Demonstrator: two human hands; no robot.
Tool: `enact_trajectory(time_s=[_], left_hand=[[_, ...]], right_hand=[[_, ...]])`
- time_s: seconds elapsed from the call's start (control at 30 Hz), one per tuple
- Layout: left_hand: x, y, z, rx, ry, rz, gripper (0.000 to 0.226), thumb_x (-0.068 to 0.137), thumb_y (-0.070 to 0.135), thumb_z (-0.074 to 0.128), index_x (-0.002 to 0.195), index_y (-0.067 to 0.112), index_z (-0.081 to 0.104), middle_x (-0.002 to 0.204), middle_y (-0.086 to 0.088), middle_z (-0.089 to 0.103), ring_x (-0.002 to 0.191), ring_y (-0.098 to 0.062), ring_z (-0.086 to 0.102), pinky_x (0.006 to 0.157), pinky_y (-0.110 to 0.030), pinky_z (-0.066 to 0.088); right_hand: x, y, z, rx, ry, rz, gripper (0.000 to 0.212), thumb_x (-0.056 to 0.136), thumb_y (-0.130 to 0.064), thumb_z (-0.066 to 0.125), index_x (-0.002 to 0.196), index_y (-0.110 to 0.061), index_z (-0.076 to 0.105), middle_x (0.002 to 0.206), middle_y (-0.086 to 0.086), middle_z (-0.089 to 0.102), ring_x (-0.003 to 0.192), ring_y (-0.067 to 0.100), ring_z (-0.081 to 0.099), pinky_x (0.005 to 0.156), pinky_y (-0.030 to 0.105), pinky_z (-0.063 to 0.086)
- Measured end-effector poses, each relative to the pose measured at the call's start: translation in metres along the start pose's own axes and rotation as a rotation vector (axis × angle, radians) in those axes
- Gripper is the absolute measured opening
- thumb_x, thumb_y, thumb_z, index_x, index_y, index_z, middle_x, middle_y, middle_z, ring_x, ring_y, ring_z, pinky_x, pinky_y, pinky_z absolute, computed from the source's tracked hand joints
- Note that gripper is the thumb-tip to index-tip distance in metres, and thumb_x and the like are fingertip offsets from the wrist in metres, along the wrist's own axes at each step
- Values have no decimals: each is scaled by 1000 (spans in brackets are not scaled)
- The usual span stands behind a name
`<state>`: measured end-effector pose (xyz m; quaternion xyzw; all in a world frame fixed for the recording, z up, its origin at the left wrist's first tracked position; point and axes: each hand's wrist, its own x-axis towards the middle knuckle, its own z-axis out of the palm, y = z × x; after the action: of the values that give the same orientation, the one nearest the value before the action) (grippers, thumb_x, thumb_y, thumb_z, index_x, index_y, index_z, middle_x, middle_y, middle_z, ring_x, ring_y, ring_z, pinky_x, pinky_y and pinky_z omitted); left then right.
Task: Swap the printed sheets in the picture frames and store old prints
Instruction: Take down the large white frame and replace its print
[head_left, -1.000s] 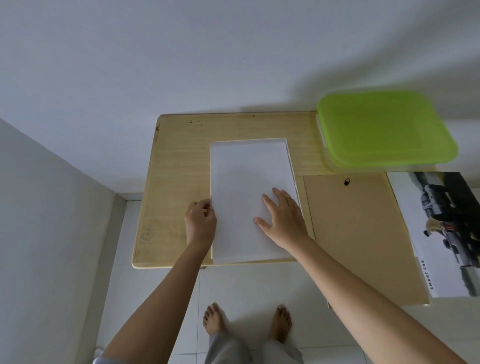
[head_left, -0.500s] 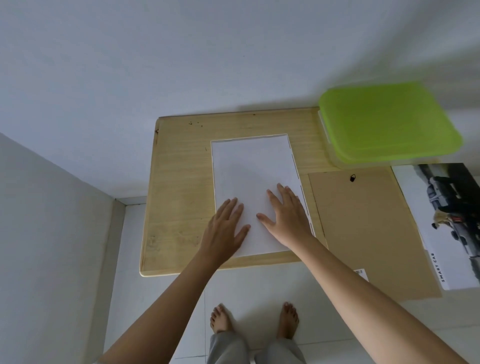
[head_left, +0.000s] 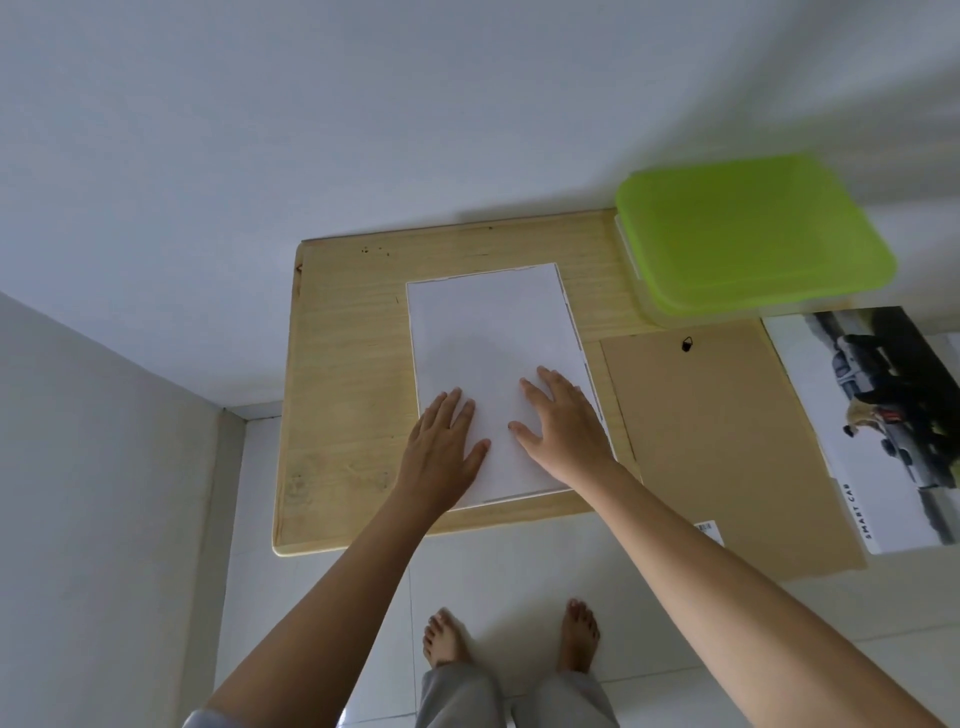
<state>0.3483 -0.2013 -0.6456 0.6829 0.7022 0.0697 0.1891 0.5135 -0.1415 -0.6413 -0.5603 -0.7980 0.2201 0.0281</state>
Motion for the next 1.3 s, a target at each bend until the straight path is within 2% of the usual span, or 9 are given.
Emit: enact_trajectory(time_s=[0.2,0.43,0.6,0.83,0.97,1.13,1.3], left_hand=[[14,49,-7,-105,33,-56,56,96,40,41,143,12,30,153,-7,23,141,-22,19,112,-36,25],[34,169,16,-272,1,56,55,95,34,46,141,10,31,150,-9,27,139,-23,23,111,-35,25],[23,228,52,-315,-78,-61,58,94,28,45,143,9,21,153,-9,14,140,-27,17,110,-38,26],[10,247,82,-241,-49,-268,61,92,29,45,141,7,17,153,-15,2,143,-30,-2,115,-40,16],[11,250,85,-285,-38,-330,60,92,30,46,141,9,19,154,-16,-2,143,-30,-3,115,-42,18],[14,250,87,-335,-13,-334,58,91,26,48,140,7,23,155,-17,1,143,-29,-4,115,-38,8],[16,251,85,-426,10,-378,56,87,23,54,136,9,31,154,-11,2,142,-28,0,114,-39,13]], right_hand=[[-17,35,-39,89,97,32,52,93,-36,47,141,-20,34,151,2,28,140,19,23,113,34,21],[-53,138,-94,91,163,250,53,94,-37,46,142,-18,33,151,3,27,140,18,22,110,36,29],[-82,192,-98,102,114,388,57,94,-38,46,144,-16,28,152,8,23,141,22,19,110,39,29],[-98,215,-82,159,87,428,63,93,-38,47,146,-14,21,154,9,16,143,22,11,110,40,27],[-98,218,-74,213,136,452,68,91,-36,53,145,-10,22,154,12,14,143,25,10,112,39,23],[-95,220,-70,287,221,460,69,86,-30,62,141,-3,30,150,14,25,140,26,17,113,35,21],[-93,221,-70,361,294,475,72,80,-26,70,137,1,35,145,11,33,135,25,25,109,31,25]])
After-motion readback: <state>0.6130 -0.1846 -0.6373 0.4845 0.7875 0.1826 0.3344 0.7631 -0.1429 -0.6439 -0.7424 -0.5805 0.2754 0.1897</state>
